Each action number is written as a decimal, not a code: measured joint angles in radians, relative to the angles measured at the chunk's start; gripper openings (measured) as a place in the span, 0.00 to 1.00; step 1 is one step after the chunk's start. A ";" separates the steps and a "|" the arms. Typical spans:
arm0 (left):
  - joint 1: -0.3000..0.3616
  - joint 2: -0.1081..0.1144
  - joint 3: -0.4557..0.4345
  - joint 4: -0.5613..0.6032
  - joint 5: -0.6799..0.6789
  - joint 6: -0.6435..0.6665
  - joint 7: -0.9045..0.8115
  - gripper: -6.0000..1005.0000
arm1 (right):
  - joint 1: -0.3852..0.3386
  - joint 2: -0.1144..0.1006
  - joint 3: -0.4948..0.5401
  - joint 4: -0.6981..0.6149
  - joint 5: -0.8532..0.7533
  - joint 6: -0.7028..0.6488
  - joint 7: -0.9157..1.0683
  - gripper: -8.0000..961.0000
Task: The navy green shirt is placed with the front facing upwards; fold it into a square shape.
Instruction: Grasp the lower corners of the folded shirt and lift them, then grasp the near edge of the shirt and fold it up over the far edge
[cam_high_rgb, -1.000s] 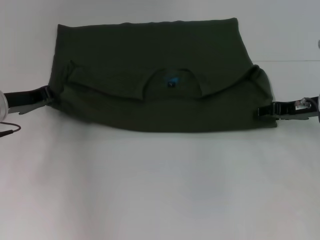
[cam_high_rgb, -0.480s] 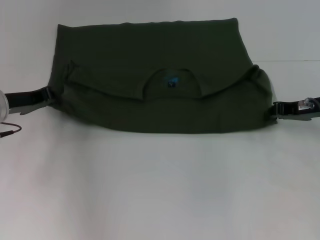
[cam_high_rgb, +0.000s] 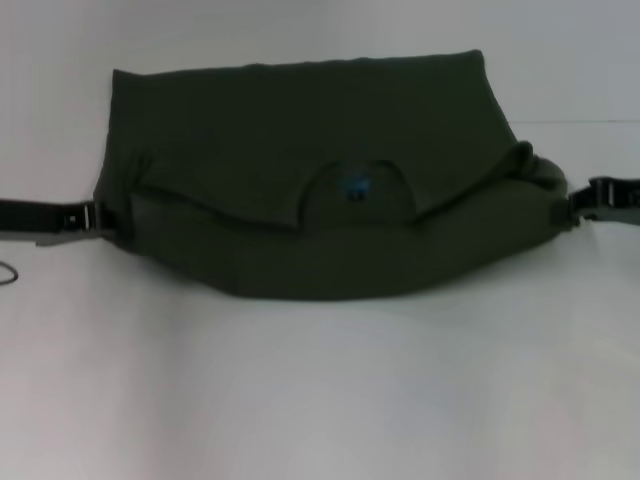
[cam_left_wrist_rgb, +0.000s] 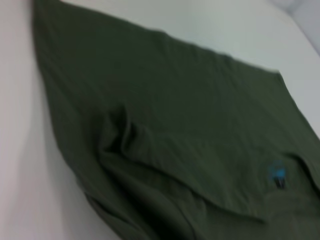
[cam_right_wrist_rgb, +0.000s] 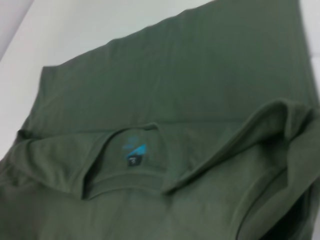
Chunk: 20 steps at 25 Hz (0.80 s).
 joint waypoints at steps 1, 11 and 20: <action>0.002 0.001 -0.001 0.012 0.013 0.033 0.003 0.03 | -0.006 -0.005 0.005 -0.006 0.000 -0.035 0.000 0.06; 0.100 0.004 -0.003 0.206 0.085 0.454 0.068 0.03 | -0.105 -0.035 0.004 -0.039 -0.052 -0.446 -0.022 0.07; 0.149 0.001 -0.036 0.234 0.149 0.695 0.157 0.03 | -0.138 -0.043 0.033 -0.041 -0.099 -0.623 -0.135 0.07</action>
